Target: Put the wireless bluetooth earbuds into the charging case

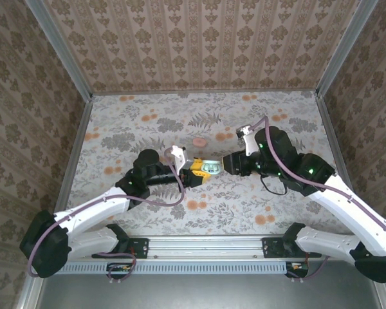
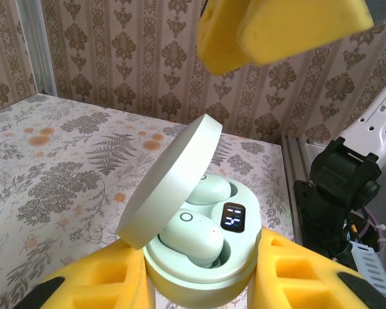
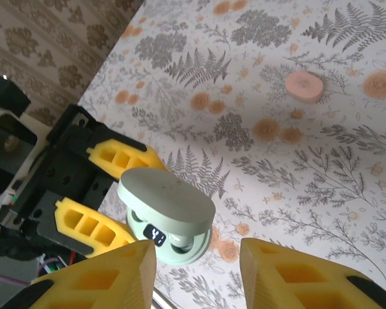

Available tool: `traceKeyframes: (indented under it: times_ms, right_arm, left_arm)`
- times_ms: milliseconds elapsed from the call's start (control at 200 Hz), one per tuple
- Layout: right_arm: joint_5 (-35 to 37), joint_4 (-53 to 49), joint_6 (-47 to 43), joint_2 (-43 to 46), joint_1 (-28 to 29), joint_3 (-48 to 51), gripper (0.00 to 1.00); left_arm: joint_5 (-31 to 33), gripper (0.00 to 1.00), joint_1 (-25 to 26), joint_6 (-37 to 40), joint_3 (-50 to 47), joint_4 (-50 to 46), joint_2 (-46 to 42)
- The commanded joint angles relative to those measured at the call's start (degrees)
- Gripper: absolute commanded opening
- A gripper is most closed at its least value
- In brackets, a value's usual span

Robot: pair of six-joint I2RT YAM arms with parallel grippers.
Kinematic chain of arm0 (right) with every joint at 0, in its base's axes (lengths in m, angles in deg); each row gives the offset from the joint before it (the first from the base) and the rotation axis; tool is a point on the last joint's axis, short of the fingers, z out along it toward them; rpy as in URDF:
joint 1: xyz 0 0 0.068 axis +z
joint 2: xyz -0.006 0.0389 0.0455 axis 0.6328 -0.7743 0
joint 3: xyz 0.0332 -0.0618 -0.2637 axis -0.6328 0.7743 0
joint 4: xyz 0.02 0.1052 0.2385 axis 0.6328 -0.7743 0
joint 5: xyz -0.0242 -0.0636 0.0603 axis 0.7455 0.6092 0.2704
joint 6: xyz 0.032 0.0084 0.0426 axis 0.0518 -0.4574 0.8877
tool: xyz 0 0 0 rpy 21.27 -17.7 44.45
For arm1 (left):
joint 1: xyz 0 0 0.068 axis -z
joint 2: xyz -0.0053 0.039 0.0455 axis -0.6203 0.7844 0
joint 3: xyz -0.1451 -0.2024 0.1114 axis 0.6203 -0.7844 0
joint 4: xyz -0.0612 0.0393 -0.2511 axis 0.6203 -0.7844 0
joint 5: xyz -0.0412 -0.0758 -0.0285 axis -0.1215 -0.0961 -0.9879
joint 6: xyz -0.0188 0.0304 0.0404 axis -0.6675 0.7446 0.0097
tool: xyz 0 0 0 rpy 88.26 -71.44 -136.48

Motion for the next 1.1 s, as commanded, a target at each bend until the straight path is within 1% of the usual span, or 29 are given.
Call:
traceKeyframes:
  times_ms: [0,115,170,310,495,540,555,620,870,1050,1095]
  right_arm:
    - [-0.2,3.3,2.2,-0.2,-0.8,0.0,0.44]
    - [-3.3,7.3,4.9,-1.1,-1.5,1.6,0.53]
    - [-4.6,9.5,7.0,-1.5,-2.2,2.4,0.56]
    - [-9.2,16.6,11.3,-3.0,-3.9,4.9,0.57]
    - [-13.7,16.4,13.0,-5.8,-4.7,5.3,0.60]
    - [-14.7,16.8,13.5,-5.7,-4.7,6.1,0.61]
    - [-15.0,16.9,13.8,-5.7,-4.7,6.4,0.61]
    - [-15.8,17.7,15.1,-4.9,-4.8,8.2,0.62]
    - [-19.0,24.8,22.4,-1.5,-5.0,15.7,0.68]
    - [-22.5,31.8,28.3,-2.0,-5.0,18.9,0.68]
    - [-23.5,33.6,29.6,-2.4,-5.0,19.4,0.66]
  left_arm:
    - [-1.3,0.06,0.1,-1.6,-0.7,2.8,-1.9]
    - [-1.1,0.06,0.0,-2.1,-0.9,3.1,-2.6]
    - [-1.2,0.06,0.0,-2.4,-0.9,3.1,-2.9]
    - [-1.1,0.06,0.0,-3.0,-0.8,3.5,-3.0]
    - [0.3,0.08,-0.1,-4.1,-0.8,3.8,-3.4]
    - [0.3,0.08,-0.1,-4.3,-0.9,3.9,-3.7]
    - [1.9,0.08,0.0,-4.4,-0.9,3.9,-3.8]
    - [3.0,0.09,-0.2,-4.7,-1.0,4.0,-4.1]
    - [4.0,0.09,-0.7,-6.5,-0.9,5.6,-4.1]
    - [4.7,0.10,-0.8,-7.3,-0.9,6.0,-3.6]
    - [4.7,0.10,-0.7,-7.4,-0.9,6.3,-3.6]
